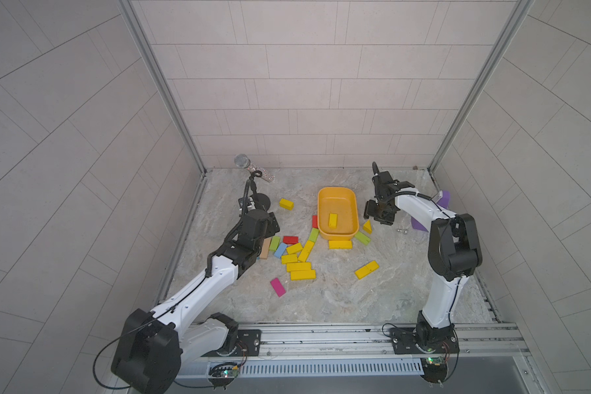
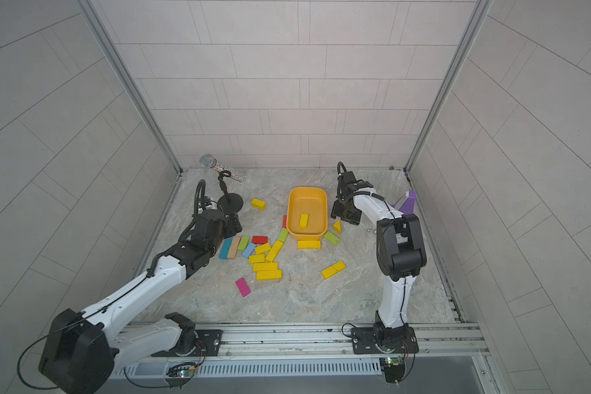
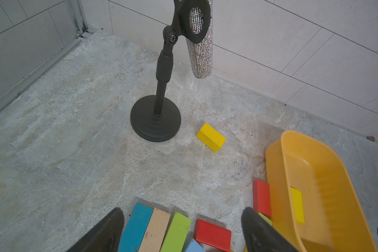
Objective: Pick out the yellow building blocks
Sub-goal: Pick up the building block from the center of the board.
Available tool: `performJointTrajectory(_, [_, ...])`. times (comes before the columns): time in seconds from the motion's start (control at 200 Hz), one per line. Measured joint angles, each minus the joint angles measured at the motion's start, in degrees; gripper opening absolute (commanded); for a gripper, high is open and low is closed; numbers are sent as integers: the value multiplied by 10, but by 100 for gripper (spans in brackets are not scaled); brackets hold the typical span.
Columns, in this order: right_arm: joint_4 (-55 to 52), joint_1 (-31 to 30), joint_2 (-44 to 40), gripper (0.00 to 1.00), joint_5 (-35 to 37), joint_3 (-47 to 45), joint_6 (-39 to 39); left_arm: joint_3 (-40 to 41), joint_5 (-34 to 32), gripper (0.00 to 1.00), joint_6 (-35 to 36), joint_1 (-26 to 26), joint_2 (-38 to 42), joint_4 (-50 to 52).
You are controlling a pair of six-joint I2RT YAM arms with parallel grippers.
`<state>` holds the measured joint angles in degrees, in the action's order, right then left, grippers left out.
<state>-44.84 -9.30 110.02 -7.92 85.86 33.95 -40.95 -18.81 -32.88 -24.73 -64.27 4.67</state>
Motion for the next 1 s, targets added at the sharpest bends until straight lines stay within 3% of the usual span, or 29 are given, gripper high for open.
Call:
performJointTrajectory(0.345, [-9,-3,24,64,-9,-1,6,1,0,89,-2,6,1,6])
performJointTrajectory(1.001, [-21,-12,84,48,-45,26,-5,2,2,89,-8,9,12,19])
